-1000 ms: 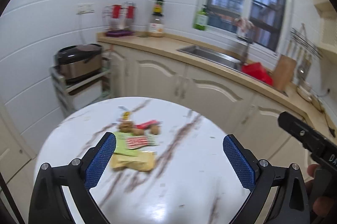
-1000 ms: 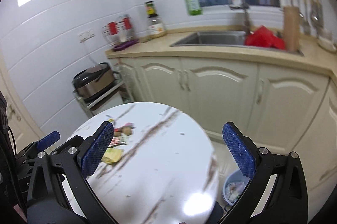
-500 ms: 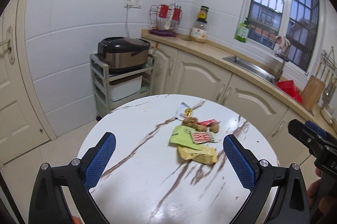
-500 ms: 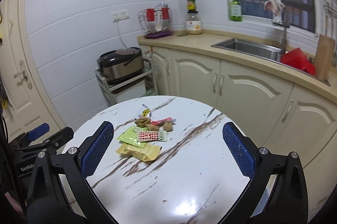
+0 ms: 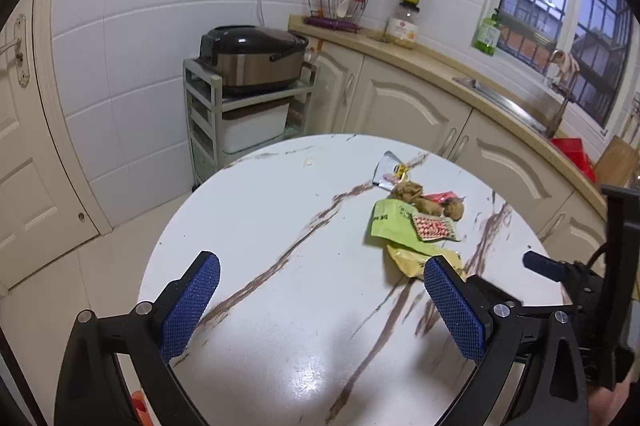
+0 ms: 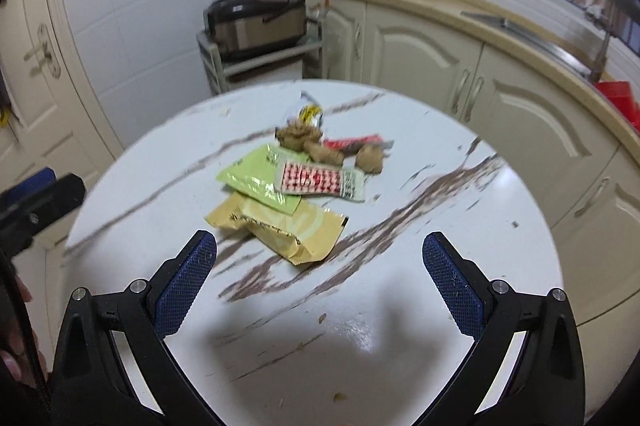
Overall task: Collect trash
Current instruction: 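Move both open tools back over the table, then grasp the yellow snack bag with the right tool while the left tool grasps the red-checkered packet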
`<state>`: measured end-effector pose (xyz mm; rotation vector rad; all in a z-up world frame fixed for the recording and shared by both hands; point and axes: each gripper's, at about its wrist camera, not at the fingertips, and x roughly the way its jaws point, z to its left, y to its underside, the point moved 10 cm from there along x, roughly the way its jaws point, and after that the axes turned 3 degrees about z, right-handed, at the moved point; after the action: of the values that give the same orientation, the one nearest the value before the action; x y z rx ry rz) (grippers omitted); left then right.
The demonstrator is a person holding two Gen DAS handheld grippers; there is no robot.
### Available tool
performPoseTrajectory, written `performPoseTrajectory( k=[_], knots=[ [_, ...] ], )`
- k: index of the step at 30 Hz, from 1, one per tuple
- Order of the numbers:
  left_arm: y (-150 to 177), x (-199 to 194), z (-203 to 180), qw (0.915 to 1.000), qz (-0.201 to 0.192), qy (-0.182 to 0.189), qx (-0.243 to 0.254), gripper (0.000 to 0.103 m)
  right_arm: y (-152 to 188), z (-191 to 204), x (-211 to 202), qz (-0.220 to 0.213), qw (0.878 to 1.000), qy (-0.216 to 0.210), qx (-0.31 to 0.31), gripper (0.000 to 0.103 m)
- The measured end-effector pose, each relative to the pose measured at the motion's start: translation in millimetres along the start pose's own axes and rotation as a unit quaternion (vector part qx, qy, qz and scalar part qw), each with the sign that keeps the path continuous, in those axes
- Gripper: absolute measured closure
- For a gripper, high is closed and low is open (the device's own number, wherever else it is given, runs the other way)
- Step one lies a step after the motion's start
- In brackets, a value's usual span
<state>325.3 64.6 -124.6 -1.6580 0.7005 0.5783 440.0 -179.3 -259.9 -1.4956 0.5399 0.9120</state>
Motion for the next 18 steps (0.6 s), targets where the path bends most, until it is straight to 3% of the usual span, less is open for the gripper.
performPoseTrajectory(
  k=[7,9,10,11,14,18],
  knots=[
    [-10,46,12,0.9996,0.028,-0.005,-0.003,0.003,8,21,48,0.039,0.998,-0.012,-0.037,0.008],
    [-12,57,13,0.9994,0.035,-0.007,-0.002,0.003,9,25,62,0.051,0.997,-0.012,-0.049,0.018],
    [-11,62,13,0.9993,0.037,-0.007,-0.001,0.003,11,26,67,0.056,0.997,-0.012,-0.052,0.029],
    [-11,66,12,0.9992,0.04,-0.008,0.0,0.003,11,27,70,0.055,0.997,-0.021,-0.052,0.028],
    [-16,80,9,0.9989,0.047,-0.008,0.002,0.003,7,29,67,0.048,0.996,-0.029,-0.064,0.057],
    [-20,94,-3,0.9986,0.051,-0.005,0.012,0.003,8,35,60,0.042,0.994,-0.046,-0.093,0.074]
  ],
)
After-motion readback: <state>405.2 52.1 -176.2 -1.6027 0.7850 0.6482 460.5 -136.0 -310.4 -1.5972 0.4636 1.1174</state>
